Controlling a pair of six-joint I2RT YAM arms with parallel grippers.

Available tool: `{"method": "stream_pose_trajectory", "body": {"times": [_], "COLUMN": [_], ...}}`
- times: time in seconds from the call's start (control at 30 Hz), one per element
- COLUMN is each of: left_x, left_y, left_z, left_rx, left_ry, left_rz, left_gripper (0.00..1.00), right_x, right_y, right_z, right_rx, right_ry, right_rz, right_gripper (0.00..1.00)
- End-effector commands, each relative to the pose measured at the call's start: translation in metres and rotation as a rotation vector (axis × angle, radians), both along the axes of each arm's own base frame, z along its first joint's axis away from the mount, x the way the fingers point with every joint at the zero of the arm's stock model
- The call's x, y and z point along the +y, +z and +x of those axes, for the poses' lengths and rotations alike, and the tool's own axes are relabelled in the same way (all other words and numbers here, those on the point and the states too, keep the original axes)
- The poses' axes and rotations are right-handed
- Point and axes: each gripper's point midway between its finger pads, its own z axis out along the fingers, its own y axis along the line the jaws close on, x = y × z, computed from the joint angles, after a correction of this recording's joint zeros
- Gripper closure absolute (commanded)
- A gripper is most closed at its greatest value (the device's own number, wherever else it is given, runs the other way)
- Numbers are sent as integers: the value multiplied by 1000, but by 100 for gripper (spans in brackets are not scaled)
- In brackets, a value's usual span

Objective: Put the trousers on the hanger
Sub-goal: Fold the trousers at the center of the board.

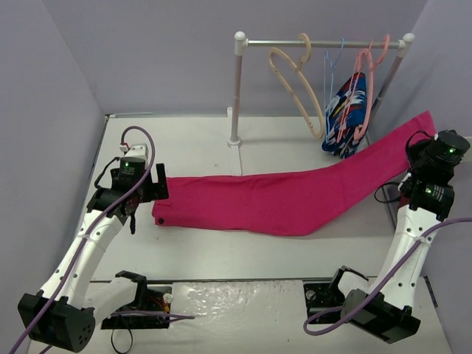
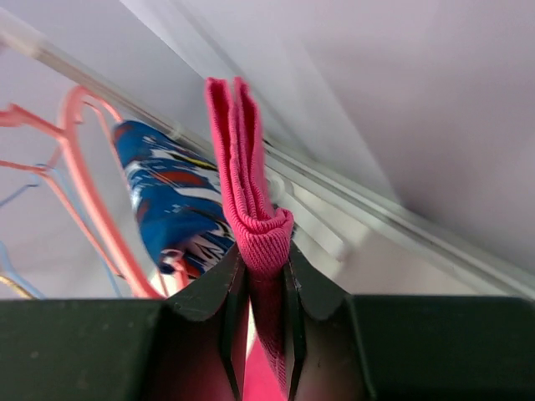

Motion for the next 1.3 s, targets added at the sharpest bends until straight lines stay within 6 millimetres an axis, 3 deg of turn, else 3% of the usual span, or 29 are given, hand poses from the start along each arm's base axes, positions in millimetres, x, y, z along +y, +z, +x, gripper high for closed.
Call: {"method": "stream_pose_trajectory", "body": {"times": [0.0,0.33,0.6,0.77,1.0,1.27], "left_x": [5,3,5,5,7,10], "left_y": [13,12,11,8,5,2], "left_z": [7,7,7,8,9,8], "left_rx": [-55,-48,-45,-32,-20,-6], "left_ry": [12,9,14,18,25,37], "left_rz": [9,-2,-3,1,7,19], "left_gripper": [3,3,3,3,3,3], "right_x": [23,124,170,203,296,377], "right_y": [54,71,65,64,59,42], "right_z": [10,17,25,41,50,57], "right_rx": [-100,-183,-248,-280,-272,-268], "right_ry": [169,523,658,714,832,904], "right_rz": [-96,-83,2,41,27,12], "right_gripper": [100,100,100,100,100,100]}}
